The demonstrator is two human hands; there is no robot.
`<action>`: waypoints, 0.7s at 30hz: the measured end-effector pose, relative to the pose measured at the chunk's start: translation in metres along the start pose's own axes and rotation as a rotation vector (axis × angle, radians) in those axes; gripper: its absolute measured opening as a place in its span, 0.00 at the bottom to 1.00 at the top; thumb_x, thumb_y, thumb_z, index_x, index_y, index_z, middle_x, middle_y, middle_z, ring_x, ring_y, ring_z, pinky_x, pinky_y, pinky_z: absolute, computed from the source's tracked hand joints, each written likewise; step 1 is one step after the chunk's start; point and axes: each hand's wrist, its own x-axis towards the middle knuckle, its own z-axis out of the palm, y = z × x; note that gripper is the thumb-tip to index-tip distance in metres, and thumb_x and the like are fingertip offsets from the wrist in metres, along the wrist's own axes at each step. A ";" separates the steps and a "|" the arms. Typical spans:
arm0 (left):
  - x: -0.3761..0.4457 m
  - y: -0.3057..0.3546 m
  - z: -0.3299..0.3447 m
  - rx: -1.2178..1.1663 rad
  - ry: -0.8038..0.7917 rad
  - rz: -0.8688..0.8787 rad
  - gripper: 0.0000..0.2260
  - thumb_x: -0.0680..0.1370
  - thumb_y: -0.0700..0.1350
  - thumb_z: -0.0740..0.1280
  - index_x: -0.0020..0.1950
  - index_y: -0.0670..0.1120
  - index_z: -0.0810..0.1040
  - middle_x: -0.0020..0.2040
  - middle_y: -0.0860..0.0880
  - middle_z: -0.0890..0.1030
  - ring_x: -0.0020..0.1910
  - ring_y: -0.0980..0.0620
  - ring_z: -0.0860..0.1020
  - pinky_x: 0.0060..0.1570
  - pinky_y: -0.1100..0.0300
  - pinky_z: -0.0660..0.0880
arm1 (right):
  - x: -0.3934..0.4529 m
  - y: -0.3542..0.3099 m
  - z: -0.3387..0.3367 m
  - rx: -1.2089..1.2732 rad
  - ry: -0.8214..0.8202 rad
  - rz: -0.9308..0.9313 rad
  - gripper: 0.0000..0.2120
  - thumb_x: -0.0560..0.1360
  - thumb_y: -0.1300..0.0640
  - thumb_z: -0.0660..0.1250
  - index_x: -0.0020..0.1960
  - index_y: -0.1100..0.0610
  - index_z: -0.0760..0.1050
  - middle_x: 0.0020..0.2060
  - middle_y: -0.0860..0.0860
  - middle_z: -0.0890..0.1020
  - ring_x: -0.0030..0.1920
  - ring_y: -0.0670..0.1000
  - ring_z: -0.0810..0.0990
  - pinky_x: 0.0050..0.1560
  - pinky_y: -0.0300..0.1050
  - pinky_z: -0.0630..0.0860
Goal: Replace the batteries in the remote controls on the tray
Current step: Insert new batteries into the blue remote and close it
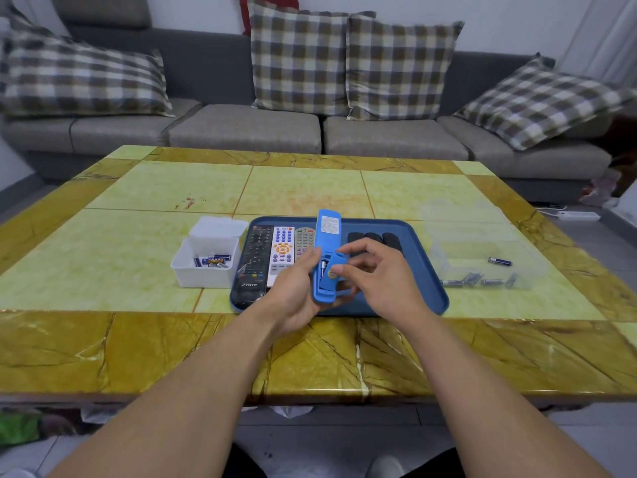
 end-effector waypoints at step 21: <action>0.004 -0.007 0.002 -0.005 -0.045 -0.031 0.21 0.86 0.55 0.52 0.73 0.47 0.73 0.60 0.39 0.81 0.67 0.33 0.75 0.66 0.29 0.69 | 0.003 0.006 -0.002 -0.181 0.103 -0.009 0.12 0.68 0.56 0.80 0.48 0.48 0.83 0.30 0.47 0.71 0.28 0.41 0.67 0.29 0.33 0.66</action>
